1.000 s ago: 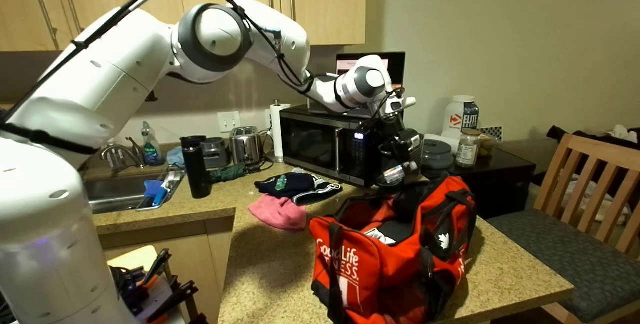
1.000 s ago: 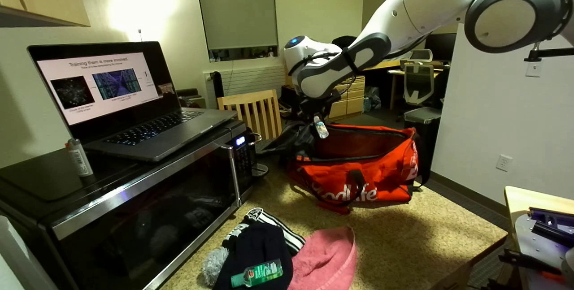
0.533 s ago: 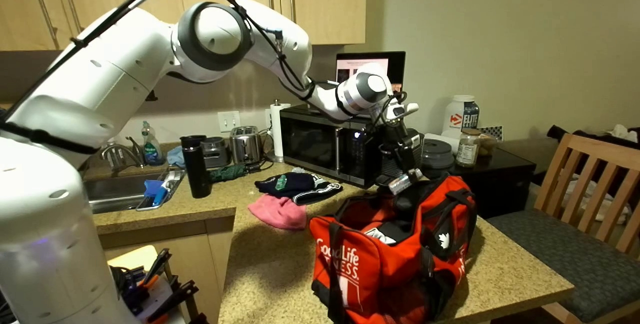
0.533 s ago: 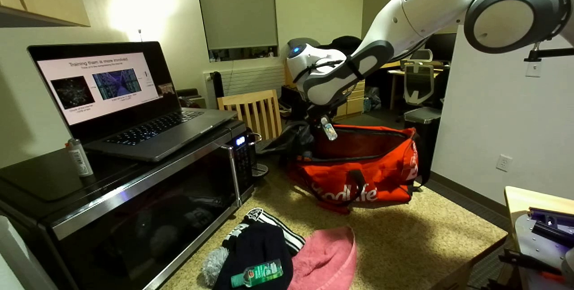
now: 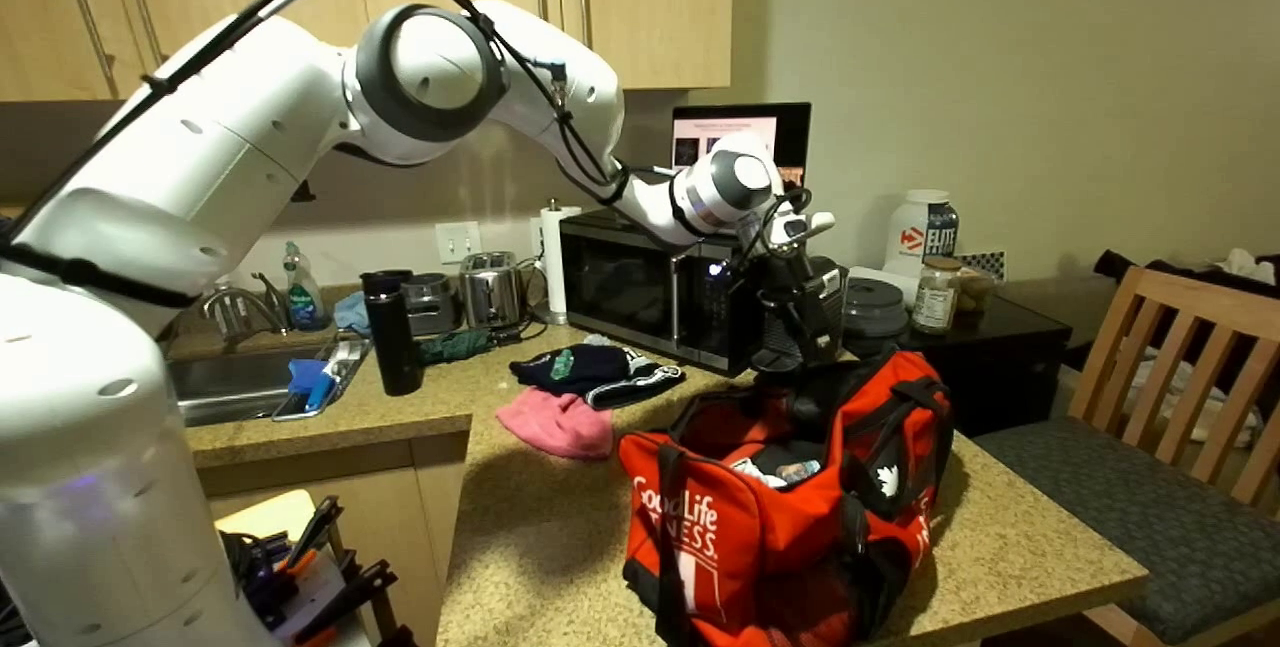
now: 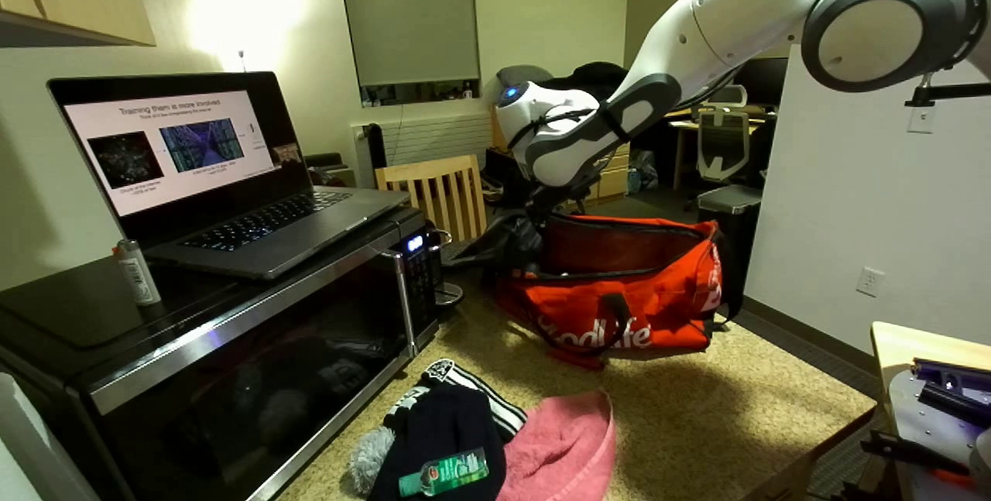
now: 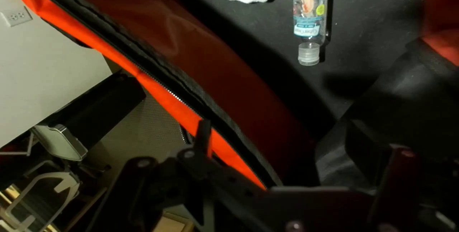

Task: Put the bottle into the bag.

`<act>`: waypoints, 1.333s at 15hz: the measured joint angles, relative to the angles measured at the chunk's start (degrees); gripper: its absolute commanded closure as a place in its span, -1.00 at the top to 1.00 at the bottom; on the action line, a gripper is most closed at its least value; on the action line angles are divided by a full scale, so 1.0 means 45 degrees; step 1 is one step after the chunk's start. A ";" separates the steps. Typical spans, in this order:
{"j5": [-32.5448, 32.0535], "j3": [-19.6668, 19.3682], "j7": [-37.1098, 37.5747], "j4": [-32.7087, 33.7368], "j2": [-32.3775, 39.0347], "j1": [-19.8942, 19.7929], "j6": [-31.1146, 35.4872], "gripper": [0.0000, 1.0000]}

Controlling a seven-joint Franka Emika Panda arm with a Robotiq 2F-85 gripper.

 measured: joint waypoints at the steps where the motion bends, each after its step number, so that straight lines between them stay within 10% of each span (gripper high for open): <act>1: 0.0084 0.0157 -0.0001 -0.0008 -0.0004 -0.0044 0.0003 1.00; 20: 0.4176 0.4723 -0.6930 -0.1766 -0.2159 -0.0379 -0.1143 1.00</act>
